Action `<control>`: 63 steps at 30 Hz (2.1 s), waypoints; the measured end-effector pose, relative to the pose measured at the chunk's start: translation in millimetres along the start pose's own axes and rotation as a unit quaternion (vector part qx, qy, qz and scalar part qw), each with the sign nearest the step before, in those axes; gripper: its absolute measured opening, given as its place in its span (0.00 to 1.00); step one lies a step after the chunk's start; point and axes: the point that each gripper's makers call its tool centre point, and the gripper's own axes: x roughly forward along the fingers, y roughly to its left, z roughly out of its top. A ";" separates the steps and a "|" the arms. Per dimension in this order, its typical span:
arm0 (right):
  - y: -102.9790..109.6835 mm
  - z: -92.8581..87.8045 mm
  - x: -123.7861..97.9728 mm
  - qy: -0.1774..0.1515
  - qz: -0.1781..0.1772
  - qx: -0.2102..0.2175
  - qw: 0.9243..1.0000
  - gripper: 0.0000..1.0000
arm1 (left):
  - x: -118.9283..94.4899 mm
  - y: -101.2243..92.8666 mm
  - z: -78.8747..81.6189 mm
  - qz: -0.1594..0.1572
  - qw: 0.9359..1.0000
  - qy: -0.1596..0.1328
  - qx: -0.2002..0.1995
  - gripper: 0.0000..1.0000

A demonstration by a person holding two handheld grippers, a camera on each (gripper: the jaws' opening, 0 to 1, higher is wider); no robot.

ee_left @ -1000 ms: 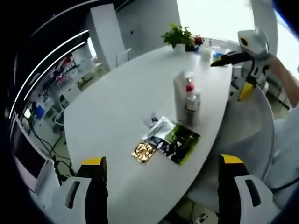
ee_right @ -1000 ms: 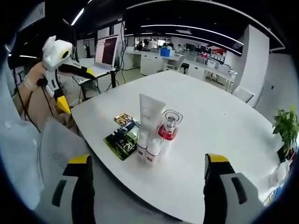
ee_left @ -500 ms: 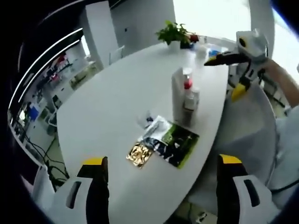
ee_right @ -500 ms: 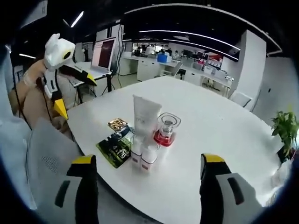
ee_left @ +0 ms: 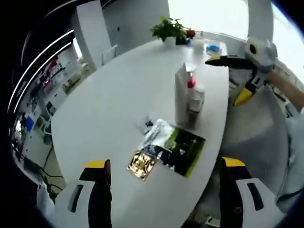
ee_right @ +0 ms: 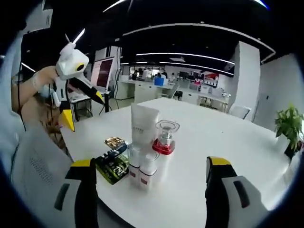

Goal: Arrange the skincare products in the storage area until every visible bottle or jar stands upright without overlapping.

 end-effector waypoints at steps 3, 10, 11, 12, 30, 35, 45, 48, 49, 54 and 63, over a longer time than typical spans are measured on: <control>-1.0 -9.1 0.3 0.014 -0.006 -0.008 1.000 0.95 | 5.8 2.6 6.1 -0.006 1.000 -0.007 -0.004 0.91; 4.2 -16.6 6.9 0.039 0.003 -0.046 0.998 0.95 | 26.2 16.4 16.7 -0.008 1.000 -0.002 -0.010 0.88; 3.1 -16.2 6.3 0.038 0.001 -0.046 0.998 0.95 | 32.2 20.6 18.2 -0.007 1.000 -0.003 -0.013 0.87; 1.4 -14.0 5.9 0.032 -0.003 -0.044 0.998 0.95 | 38.0 23.2 18.4 -0.011 1.000 -0.001 -0.014 0.86; -6.7 -16.6 5.5 0.032 -0.017 -0.034 0.999 0.95 | 111.7 32.9 33.7 -0.071 0.995 0.018 -0.060 0.64; -9.5 -17.5 5.0 0.033 -0.023 -0.034 0.999 0.94 | 126.1 33.3 36.8 -0.078 0.993 0.020 -0.085 0.60; -11.6 -19.4 4.9 0.036 -0.027 -0.033 0.998 0.95 | 158.3 28.1 26.7 -0.083 0.990 0.061 -0.099 0.54; -11.8 -20.0 5.0 0.037 -0.027 -0.033 0.998 0.95 | 163.5 26.3 27.8 -0.085 0.989 0.064 -0.101 0.54; -12.1 -20.2 5.0 0.038 -0.028 -0.033 0.998 0.95 | 165.3 26.5 27.8 -0.084 0.989 0.065 -0.103 0.54; -13.8 -21.0 4.8 0.038 -0.030 -0.030 0.998 0.95 | 173.6 28.3 27.3 -0.074 0.989 0.075 -0.100 0.56; -15.0 -23.2 4.8 0.043 -0.033 -0.030 0.998 0.94 | 185.5 36.8 27.1 -0.068 0.987 0.100 -0.108 0.53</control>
